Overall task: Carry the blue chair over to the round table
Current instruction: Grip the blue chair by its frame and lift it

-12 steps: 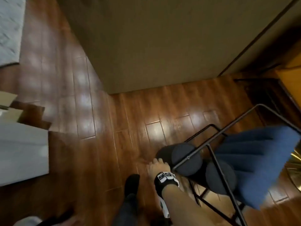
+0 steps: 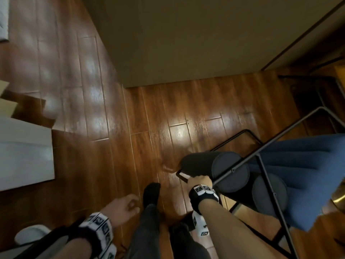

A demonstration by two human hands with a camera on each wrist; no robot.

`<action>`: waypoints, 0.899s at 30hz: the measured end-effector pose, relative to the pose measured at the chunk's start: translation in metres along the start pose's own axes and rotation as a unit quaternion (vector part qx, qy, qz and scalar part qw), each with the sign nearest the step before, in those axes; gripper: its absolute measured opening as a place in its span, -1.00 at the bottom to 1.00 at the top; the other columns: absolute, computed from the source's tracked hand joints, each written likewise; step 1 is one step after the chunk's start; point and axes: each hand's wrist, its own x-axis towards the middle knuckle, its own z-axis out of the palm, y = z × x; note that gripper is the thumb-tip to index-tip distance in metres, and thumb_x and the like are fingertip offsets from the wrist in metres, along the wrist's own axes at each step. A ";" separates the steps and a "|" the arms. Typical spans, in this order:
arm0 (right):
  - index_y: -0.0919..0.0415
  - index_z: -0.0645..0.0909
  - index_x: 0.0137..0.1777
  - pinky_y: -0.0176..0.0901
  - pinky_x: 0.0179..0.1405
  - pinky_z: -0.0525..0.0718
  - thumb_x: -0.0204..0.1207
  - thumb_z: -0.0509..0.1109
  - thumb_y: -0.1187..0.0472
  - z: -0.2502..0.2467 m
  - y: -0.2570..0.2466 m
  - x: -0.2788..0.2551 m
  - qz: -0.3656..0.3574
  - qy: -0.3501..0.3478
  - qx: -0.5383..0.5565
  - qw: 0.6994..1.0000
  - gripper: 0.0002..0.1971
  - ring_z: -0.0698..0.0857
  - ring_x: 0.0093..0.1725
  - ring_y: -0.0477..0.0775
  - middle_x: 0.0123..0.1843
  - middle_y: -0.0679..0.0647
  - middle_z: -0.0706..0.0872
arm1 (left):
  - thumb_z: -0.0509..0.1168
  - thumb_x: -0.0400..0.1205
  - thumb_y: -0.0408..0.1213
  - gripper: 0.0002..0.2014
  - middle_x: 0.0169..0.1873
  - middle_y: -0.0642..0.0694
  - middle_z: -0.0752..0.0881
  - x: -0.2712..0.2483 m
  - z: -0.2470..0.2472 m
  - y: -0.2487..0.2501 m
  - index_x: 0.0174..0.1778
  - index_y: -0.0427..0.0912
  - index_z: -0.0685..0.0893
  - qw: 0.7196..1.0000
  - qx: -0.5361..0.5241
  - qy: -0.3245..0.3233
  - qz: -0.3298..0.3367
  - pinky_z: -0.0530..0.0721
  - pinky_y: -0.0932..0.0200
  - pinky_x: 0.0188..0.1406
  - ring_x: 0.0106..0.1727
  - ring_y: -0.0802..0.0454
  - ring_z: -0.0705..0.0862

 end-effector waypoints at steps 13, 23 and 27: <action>0.00 0.74 0.46 -0.01 0.04 0.53 0.88 0.26 -0.17 -0.070 0.059 -0.294 0.163 0.122 0.140 0.969 -0.61 0.88 0.37 0.19 0.32 0.03 0.91 | 0.34 0.63 0.10 -0.32 0.64 -0.05 0.19 -0.006 0.045 0.165 0.63 0.11 0.20 0.981 0.054 0.077 0.172 0.27 -0.07 0.61 0.61 -0.11 0.24; -0.07 0.65 -0.50 -0.15 -0.55 0.45 0.45 0.40 -0.51 0.110 0.063 -0.475 0.271 0.186 0.171 0.929 -0.44 0.66 -0.75 0.06 -0.75 0.07 0.58 | 0.31 0.60 0.21 -0.87 -0.30 0.38 0.62 -0.086 0.093 0.278 -0.25 0.42 0.55 0.885 0.254 -0.117 0.373 0.46 0.51 -0.28 -0.19 0.46 0.61; -0.07 0.58 -0.59 -0.20 -0.42 0.24 0.48 0.24 -0.53 0.199 0.047 -0.541 0.356 0.277 0.296 0.842 -0.37 0.59 -0.79 0.06 -0.77 0.03 0.54 | 0.12 0.51 0.53 -0.51 -0.36 0.12 0.60 -0.091 0.146 0.310 -0.28 0.15 0.53 0.828 0.365 -0.073 0.420 0.56 0.05 -0.33 -0.32 0.23 0.59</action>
